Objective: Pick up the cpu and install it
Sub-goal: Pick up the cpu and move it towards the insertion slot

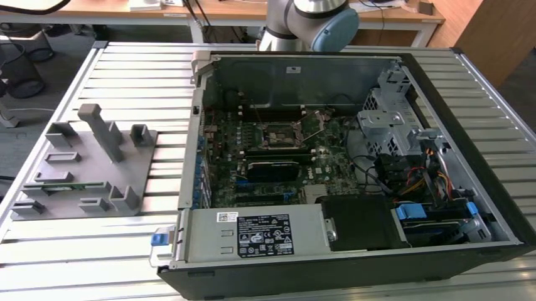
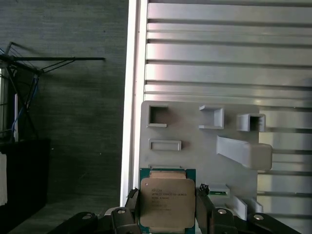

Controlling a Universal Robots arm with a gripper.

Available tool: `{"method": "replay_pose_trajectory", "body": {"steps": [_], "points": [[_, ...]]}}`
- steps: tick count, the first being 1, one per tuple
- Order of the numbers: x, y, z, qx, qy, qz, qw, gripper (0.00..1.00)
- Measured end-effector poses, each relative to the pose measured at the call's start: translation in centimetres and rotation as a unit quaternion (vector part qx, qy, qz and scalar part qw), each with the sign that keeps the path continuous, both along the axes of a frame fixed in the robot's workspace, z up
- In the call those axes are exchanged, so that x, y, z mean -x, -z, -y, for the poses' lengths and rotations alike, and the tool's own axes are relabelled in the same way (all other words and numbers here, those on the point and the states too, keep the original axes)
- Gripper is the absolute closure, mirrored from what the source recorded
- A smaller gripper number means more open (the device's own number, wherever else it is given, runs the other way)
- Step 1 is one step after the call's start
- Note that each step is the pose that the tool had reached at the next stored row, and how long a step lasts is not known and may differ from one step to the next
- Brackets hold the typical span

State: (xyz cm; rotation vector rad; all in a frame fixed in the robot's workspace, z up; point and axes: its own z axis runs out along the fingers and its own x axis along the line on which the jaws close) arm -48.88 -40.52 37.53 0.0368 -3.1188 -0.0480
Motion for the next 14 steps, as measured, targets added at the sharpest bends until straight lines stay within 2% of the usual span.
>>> {"method": "replay_pose_trajectory", "body": {"steps": [7,14], "points": [[0.0,-0.9,0.0,0.0,0.0,0.0,1.0,0.46],[-0.54,-1.05,0.0,0.0,0.0,-0.0001,1.0,0.46]]}}
